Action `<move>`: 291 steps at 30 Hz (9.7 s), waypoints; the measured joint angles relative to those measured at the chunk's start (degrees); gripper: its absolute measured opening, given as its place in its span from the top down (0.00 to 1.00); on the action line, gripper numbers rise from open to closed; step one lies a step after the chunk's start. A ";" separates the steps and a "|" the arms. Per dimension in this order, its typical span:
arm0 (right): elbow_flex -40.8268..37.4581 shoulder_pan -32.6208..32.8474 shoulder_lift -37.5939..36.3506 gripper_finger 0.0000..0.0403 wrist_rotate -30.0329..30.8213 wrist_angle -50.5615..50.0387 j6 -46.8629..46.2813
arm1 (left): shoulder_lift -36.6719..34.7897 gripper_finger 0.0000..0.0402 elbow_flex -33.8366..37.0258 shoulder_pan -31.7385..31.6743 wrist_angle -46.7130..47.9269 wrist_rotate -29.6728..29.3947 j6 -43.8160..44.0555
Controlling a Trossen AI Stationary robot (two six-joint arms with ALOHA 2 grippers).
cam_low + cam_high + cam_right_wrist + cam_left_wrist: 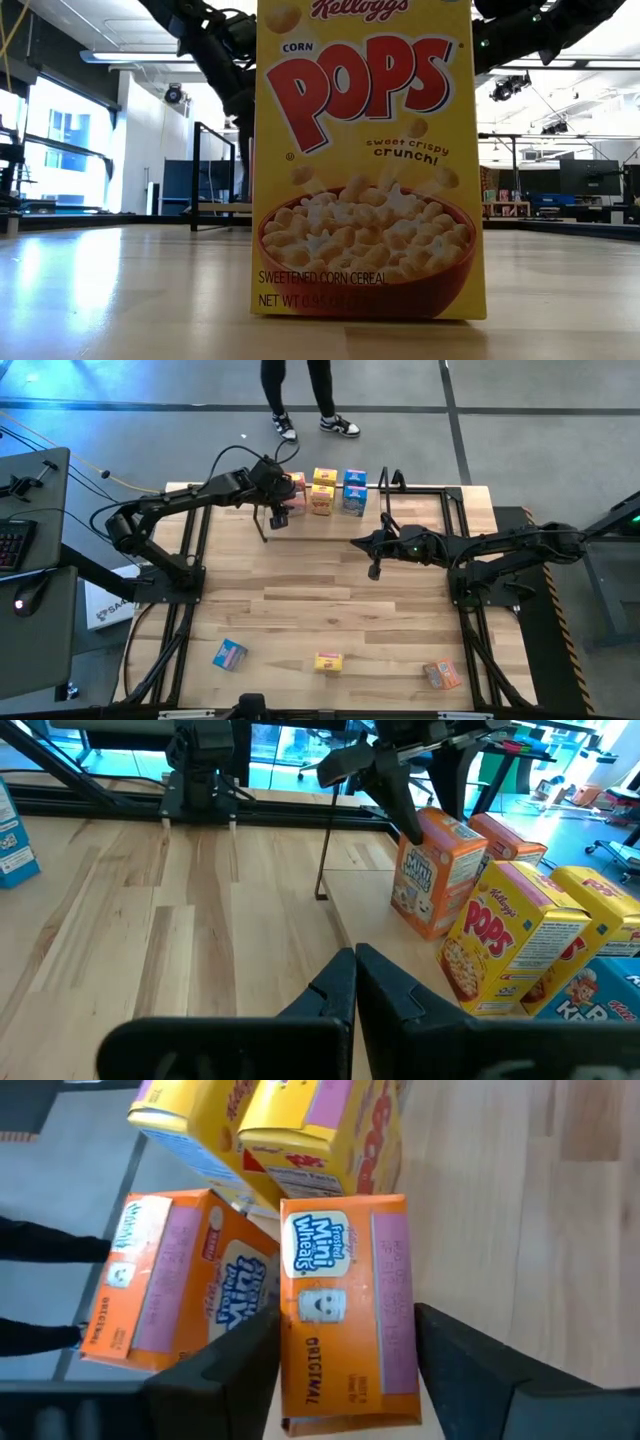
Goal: Stack cereal on shelf
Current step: Put the top orange cereal box on the shelf aligned with the other orange cereal box, then put the yellow cereal box on the shelf aligned with the other yellow cereal boxes, then put the orange cereal box on the shelf aligned with the other orange cereal boxes
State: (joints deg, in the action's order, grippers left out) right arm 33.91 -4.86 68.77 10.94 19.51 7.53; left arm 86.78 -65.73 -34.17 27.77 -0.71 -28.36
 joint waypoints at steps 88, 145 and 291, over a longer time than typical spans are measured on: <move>0.02 0.02 0.00 1.00 -0.61 0.00 -1.27 | -9.25 0.95 1.05 5.40 3.06 -6.68 8.74; 51.15 39.10 42.51 0.67 8.61 -47.21 -45.30 | -25.00 0.96 43.27 26.62 -51.50 -2.93 26.94; 17.77 36.19 4.15 0.75 23.15 -45.13 -53.20 | -25.73 0.98 56.06 28.35 -73.98 -2.50 30.73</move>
State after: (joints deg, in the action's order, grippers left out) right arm 51.68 31.33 72.92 34.09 -25.63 -45.67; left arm 61.06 -9.67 -5.82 -46.20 -3.20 2.37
